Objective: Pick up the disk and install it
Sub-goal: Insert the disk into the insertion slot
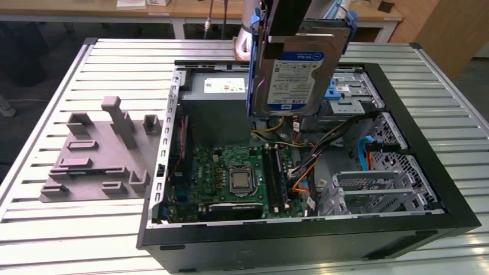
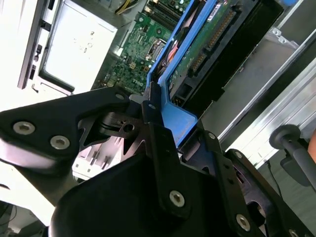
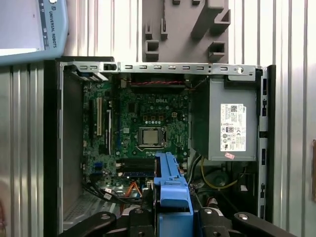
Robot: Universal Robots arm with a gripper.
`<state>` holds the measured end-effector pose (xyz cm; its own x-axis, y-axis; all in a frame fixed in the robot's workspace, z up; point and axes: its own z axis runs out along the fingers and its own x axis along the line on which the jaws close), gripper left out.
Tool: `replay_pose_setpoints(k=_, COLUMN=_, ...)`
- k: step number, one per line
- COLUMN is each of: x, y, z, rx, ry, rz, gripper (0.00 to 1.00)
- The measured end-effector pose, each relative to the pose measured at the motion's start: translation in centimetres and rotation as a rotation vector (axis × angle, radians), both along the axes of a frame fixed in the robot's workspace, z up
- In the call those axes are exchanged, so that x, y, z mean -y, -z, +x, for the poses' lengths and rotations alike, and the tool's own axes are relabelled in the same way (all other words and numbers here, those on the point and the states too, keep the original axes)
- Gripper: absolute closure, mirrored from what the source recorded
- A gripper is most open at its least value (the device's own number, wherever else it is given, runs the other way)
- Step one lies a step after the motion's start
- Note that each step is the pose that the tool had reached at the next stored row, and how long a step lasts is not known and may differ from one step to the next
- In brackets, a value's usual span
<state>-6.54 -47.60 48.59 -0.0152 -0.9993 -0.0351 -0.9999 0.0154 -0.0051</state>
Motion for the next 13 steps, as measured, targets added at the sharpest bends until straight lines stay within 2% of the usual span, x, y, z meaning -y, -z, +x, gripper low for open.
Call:
replay_pose_setpoints(k=2, x=0.08, y=0.08, z=0.01, rx=0.0026, ry=0.000, rz=0.0003, gripper=0.64)
replay_pose_setpoints(k=5, x=0.27, y=0.17, z=0.02, rx=0.0026, ry=0.000, rz=-0.0001, gripper=0.64)
replay_pose_setpoints(k=12, x=1.62, y=0.36, z=0.01, rx=0.0026, ry=0.000, rz=0.0000, gripper=0.64)
replay_pose_setpoints(k=13, x=1.96, y=0.38, z=0.01, rx=0.0026, ry=0.000, rz=-0.0001, gripper=0.64)
